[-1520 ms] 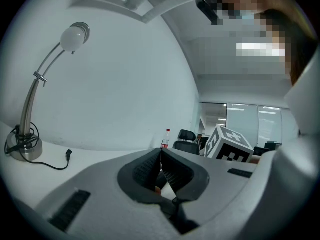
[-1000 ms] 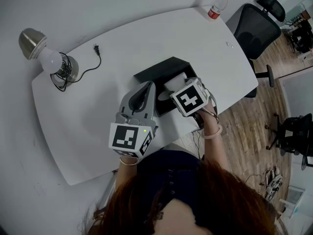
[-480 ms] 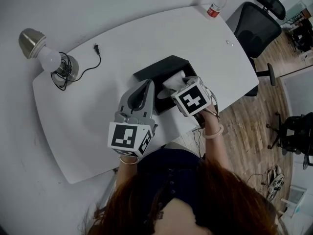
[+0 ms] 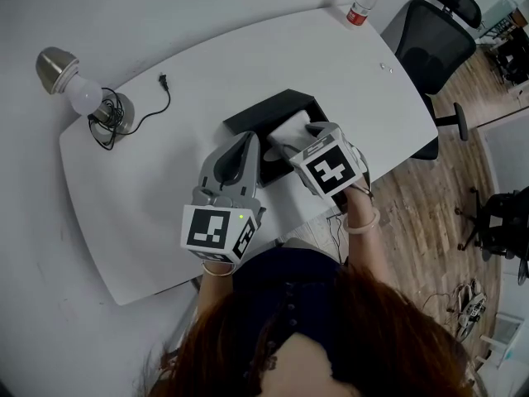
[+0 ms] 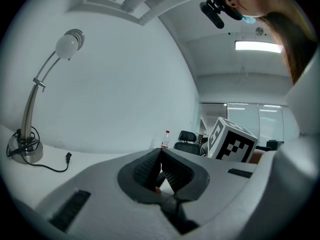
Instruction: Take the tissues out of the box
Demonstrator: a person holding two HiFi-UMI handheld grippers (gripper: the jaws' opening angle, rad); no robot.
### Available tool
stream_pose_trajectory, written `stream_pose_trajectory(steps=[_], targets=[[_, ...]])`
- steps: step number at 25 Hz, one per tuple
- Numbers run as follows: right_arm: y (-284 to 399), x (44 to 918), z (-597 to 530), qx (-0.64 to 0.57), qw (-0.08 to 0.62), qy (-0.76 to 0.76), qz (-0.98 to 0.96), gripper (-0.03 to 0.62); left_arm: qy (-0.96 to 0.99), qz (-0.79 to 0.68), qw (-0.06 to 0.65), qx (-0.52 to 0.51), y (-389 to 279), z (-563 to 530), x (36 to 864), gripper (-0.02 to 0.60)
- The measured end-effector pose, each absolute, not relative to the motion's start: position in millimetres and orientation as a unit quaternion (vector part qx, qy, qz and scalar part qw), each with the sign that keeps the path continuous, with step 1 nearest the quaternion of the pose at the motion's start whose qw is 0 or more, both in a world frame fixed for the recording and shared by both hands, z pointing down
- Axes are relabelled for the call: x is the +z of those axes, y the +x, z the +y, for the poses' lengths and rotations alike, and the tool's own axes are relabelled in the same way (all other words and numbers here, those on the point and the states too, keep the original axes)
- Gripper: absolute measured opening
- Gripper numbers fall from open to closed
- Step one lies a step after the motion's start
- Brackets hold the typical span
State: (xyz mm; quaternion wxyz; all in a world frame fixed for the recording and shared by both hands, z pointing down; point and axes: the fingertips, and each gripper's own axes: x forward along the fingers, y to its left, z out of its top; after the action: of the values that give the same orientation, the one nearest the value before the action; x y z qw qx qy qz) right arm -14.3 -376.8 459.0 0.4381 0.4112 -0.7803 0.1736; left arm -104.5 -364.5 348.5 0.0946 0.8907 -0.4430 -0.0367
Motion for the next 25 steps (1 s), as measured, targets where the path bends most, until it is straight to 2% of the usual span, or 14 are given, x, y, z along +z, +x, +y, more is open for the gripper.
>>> stream_pose_trajectory(steps=[25], targets=[[-5.7, 385.4, -361.8, 0.048, 0.315, 0.454, -0.832, 0.265, 0.878, -0.475, 0.05, -0.03, -88.5, -304.8, 324.8, 0.021]])
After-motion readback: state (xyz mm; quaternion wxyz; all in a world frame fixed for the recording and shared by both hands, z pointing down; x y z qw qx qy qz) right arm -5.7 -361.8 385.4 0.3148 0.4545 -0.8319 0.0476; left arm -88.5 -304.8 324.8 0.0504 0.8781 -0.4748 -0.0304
